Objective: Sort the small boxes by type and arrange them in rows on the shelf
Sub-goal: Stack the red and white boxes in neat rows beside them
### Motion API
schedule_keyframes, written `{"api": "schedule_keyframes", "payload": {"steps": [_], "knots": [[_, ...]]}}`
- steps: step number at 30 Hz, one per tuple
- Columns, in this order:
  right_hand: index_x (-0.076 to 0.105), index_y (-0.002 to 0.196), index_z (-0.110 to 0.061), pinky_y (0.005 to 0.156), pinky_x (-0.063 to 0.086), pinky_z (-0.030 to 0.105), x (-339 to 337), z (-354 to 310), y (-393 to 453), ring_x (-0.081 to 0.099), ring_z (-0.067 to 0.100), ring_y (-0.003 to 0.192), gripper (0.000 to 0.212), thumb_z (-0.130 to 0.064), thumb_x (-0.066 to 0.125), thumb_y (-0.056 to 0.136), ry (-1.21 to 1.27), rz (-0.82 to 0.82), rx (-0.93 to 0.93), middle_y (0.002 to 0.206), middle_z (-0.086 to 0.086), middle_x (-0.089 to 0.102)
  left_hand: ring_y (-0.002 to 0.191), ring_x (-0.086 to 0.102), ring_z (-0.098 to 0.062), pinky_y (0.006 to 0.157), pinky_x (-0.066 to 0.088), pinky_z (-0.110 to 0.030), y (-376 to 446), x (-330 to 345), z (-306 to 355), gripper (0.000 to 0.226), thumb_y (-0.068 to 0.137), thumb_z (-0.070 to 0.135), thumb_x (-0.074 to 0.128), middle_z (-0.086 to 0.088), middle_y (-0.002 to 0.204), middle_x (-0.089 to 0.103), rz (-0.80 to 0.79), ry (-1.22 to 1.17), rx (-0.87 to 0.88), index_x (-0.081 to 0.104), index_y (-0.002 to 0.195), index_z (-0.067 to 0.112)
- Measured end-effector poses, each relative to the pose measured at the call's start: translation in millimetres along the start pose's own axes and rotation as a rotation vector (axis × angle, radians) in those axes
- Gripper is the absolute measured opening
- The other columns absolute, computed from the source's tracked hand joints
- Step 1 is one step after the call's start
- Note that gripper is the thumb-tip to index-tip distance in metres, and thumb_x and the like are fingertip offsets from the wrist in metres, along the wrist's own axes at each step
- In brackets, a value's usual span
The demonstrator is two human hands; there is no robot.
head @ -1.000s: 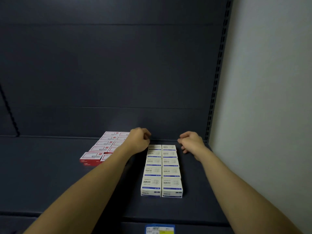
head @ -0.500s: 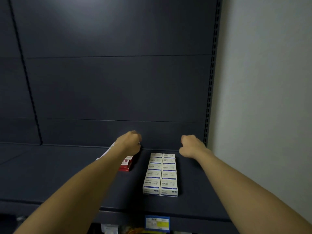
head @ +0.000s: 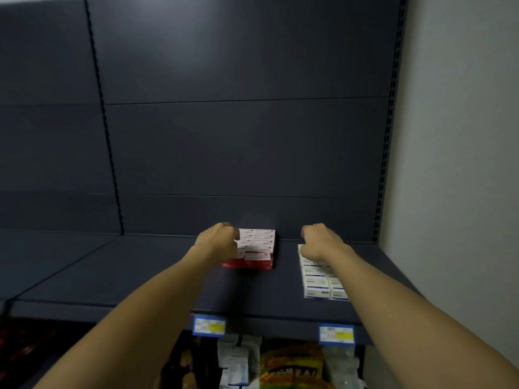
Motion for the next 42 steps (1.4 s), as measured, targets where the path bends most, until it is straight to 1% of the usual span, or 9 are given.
{"api": "schedule_keyframes", "payload": {"steps": [6, 8, 10, 14, 21, 24, 27, 33, 42], "knots": [[0.061, 0.117, -0.013, 0.08, 0.055, 0.035, 15.6, -71.3, -21.2, 0.063, 0.029, 0.099, 0.032, -0.018, 0.059, 0.085, 0.074, 0.016, 0.008, 0.116, 0.008, 0.061, 0.106, 0.06, -0.028, 0.087, 0.053, -0.042, -40.7, 6.6, -50.3, 0.033, 0.092, 0.022, 0.048, -0.006, 0.123, 0.059, 0.008, -0.065, 0.039, 0.067, 0.118, 0.021], [0.063, 0.114, -0.014, 0.079, 0.054, 0.035, 24.3, -88.1, -25.3, 0.063, 0.029, 0.099, 0.031, -0.023, 0.062, 0.085, 0.097, 0.04, 0.02, 0.115, 0.008, 0.062, 0.108, 0.06, -0.028, 0.089, 0.053, -0.041, -48.4, 12.2, -64.2, 0.031, 0.093, 0.021, 0.05, -0.008, 0.126, 0.059, 0.001, -0.079, 0.043, 0.067, 0.119, 0.016], [0.063, 0.115, -0.013, 0.08, 0.054, 0.035, 33.2, -100.2, -27.7, 0.063, 0.029, 0.099, 0.032, -0.02, 0.061, 0.084, 0.111, 0.049, 0.031, 0.115, 0.009, 0.061, 0.112, 0.059, -0.028, 0.092, 0.052, -0.04, -52.0, 16.3, -76.0, 0.032, 0.095, 0.02, 0.053, -0.008, 0.13, 0.058, -0.001, -0.091, 0.044, 0.064, 0.124, 0.015], [0.06, 0.12, -0.011, 0.086, 0.053, 0.036, 47.4, -107.4, -29.0, 0.061, 0.029, 0.102, 0.035, -0.017, 0.06, 0.085, 0.118, 0.072, 0.035, 0.117, 0.011, 0.057, 0.114, 0.058, -0.028, 0.095, 0.051, -0.04, -52.5, 27.4, -85.0, 0.033, 0.096, 0.02, 0.055, -0.01, 0.131, 0.057, -0.014, -0.143, 0.039, 0.062, 0.128, 0.015], [0.05, 0.136, -0.019, 0.099, 0.048, 0.042, 69.8, -99.1, -19.1, 0.054, 0.03, 0.117, 0.051, -0.031, 0.068, 0.09, 0.189, 0.13, 0.073, 0.127, 0.01, 0.05, 0.105, 0.059, -0.029, 0.09, 0.051, -0.041, -46.3, 48.8, -69.7, 0.025, 0.096, 0.025, 0.059, -0.01, 0.118, 0.059, 0.065, -0.321, -0.008, 0.06, 0.116, 0.01], [0.046, 0.14, -0.023, 0.096, 0.046, 0.038, 80.3, -96.3, -12.4, 0.054, 0.029, 0.118, 0.052, -0.034, 0.065, 0.093, 0.207, 0.165, 0.061, 0.131, 0.009, 0.049, 0.103, 0.06, -0.029, 0.09, 0.051, -0.042, -39.6, 56.3, -62.4, 0.026, 0.097, 0.028, 0.061, -0.008, 0.115, 0.057, 0.139, -0.407, -0.023, 0.061, 0.117, 0.012], [0.048, 0.14, -0.023, 0.092, 0.047, 0.036, 90.5, -94.7, -7.3, 0.055, 0.027, 0.115, 0.05, -0.036, 0.064, 0.094, 0.224, 0.188, 0.031, 0.129, 0.008, 0.05, 0.1, 0.06, -0.024, 0.088, 0.051, -0.037, -31.6, 62.5, -57.5, 0.025, 0.098, 0.029, 0.061, -0.002, 0.11, 0.054, 0.182, -0.454, -0.009, 0.064, 0.118, 0.014], [0.06, 0.128, -0.019, 0.086, 0.05, 0.035, 101.3, -92.2, -2.2, 0.06, 0.027, 0.109, 0.039, -0.038, 0.064, 0.094, 0.237, 0.277, 0.068, 0.117, 0.008, 0.061, 0.096, 0.058, -0.013, 0.091, 0.05, -0.029, -22.1, 77.5, -60.4, 0.025, 0.095, 0.026, 0.068, 0.003, 0.11, 0.053, 0.219, -0.522, 0.01, 0.069, 0.118, 0.016], [0.064, 0.117, -0.015, 0.083, 0.054, 0.035, 105.0, -90.9, 6.0, 0.064, 0.025, 0.101, 0.034, -0.035, 0.07, 0.09, 0.261, 0.334, 0.115, 0.111, 0.007, 0.066, 0.095, 0.059, -0.011, 0.092, 0.051, -0.027, -13.8, 82.7, -61.9, 0.028, 0.091, 0.027, 0.073, 0.003, 0.11, 0.054, 0.232, -0.606, 0.051, 0.071, 0.116, 0.016]]}}
Point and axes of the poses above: each hand's wrist, its own y-axis towards the middle knuckle, its own x-axis out of the palm, z = x × y, the point moved 1 cm from there along y, towards the middle knuckle
